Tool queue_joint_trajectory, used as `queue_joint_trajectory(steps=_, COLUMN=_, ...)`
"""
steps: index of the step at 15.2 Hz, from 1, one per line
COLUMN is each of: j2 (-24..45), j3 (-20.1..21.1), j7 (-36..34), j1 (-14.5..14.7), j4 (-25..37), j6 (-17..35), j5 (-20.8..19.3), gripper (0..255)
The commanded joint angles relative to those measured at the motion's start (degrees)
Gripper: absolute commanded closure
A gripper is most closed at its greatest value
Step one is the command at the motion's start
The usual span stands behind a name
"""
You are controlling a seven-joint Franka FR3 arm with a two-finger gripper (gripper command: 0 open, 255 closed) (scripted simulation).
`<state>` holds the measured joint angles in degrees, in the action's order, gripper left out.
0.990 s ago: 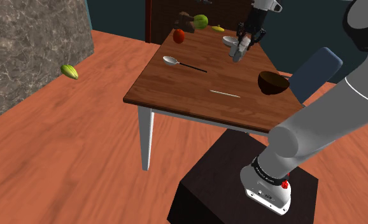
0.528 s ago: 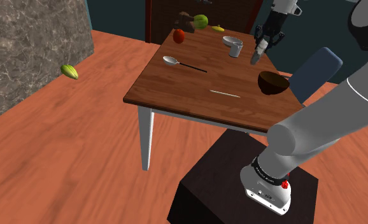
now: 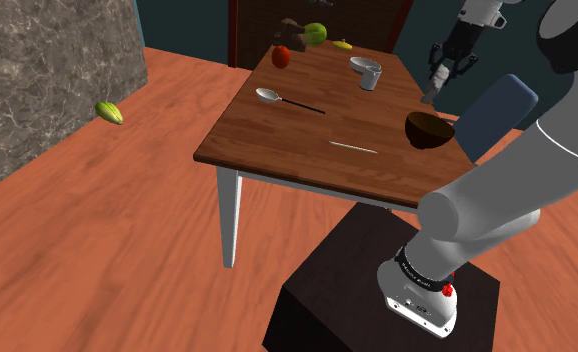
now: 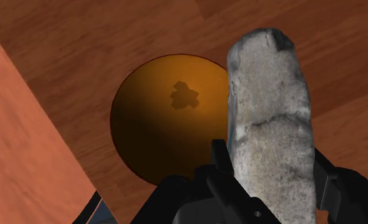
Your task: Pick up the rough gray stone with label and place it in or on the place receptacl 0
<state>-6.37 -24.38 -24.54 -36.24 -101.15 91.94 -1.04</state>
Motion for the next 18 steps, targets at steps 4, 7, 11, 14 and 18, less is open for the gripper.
queue_joint_trajectory(steps=4, j2=2.93, j3=-4.31, j7=7.77, j1=-3.19, j4=3.51, j6=-0.88, j5=0.50, gripper=255)
queue_joint_trajectory(steps=7, j2=2.56, j3=-4.25, j7=7.67, j1=-3.20, j4=0.81, j6=1.49, j5=0.33, gripper=255)
queue_joint_trajectory(steps=11, j2=2.29, j3=-4.25, j7=7.61, j1=-3.21, j4=-2.55, j6=4.62, j5=0.20, gripper=255)
queue_joint_trajectory(steps=14, j2=2.24, j3=-4.27, j7=7.62, j1=-3.24, j4=-4.91, j6=6.94, j5=0.17, gripper=255)
queue_joint_trajectory(steps=18, j2=2.38, j3=-4.34, j7=7.70, j1=-3.28, j4=-7.85, j6=10.00, j5=0.22, gripper=255)
